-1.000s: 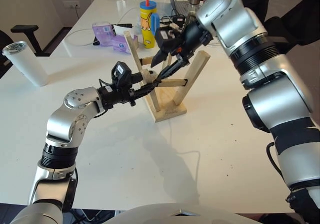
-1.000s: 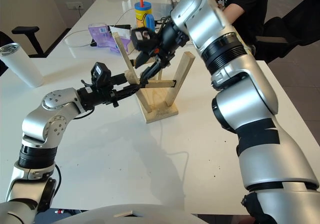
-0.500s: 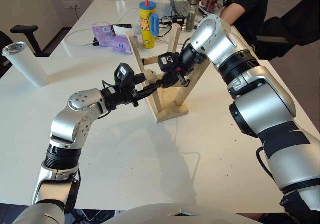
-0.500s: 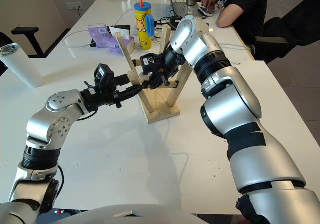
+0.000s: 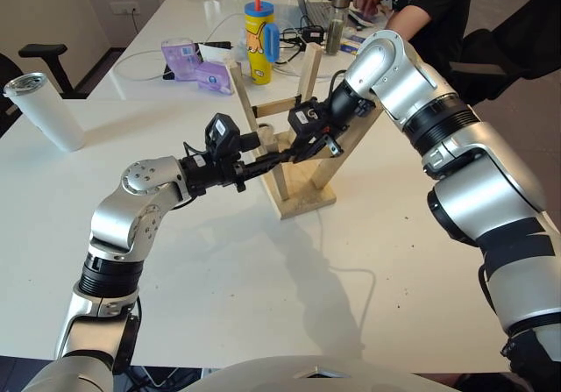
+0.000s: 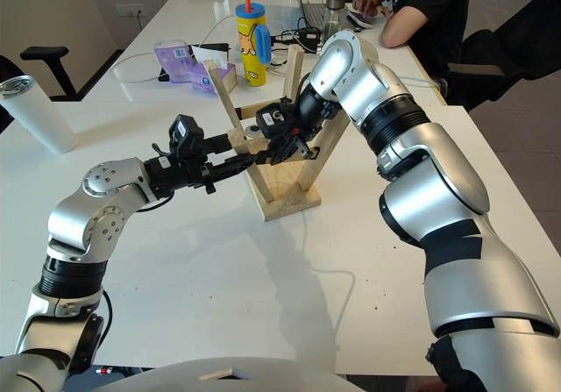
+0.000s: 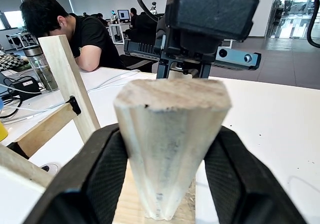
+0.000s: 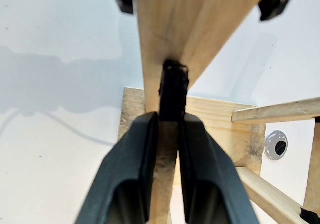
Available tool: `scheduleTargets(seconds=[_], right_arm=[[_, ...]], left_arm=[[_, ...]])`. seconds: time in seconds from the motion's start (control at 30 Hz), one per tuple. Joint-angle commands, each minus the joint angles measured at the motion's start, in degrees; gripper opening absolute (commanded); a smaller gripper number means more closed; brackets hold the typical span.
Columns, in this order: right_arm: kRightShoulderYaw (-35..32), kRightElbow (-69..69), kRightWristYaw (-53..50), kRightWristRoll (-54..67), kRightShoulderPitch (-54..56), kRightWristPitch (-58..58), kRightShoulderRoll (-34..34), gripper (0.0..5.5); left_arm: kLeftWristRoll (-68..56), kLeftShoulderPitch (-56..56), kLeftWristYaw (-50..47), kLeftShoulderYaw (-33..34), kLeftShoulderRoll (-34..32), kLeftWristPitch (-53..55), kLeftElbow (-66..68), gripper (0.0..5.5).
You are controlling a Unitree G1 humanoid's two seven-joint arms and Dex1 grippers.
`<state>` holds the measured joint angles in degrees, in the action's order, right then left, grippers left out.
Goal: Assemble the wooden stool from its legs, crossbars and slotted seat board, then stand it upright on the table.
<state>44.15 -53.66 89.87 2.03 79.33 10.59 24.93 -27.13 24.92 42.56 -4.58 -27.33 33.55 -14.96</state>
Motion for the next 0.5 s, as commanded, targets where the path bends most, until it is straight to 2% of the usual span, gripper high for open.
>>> scheduleTargets(seconds=[0.03, 0.5], right_arm=[[2.37, -2.08, 1.24, -8.90, -4.45, 2.09, -0.33, 0.50], [5.06, -1.10, -10.83, -17.32, -21.06, 0.05, -0.71, 0.50]], left_arm=[[0.72, -1.43, -1.80, 1.53, -1.59, 2.11, -0.95, 2.26], [-0.74, -0.55, -1.53, 2.32, -2.08, 4.62, -4.30, 2.26]])
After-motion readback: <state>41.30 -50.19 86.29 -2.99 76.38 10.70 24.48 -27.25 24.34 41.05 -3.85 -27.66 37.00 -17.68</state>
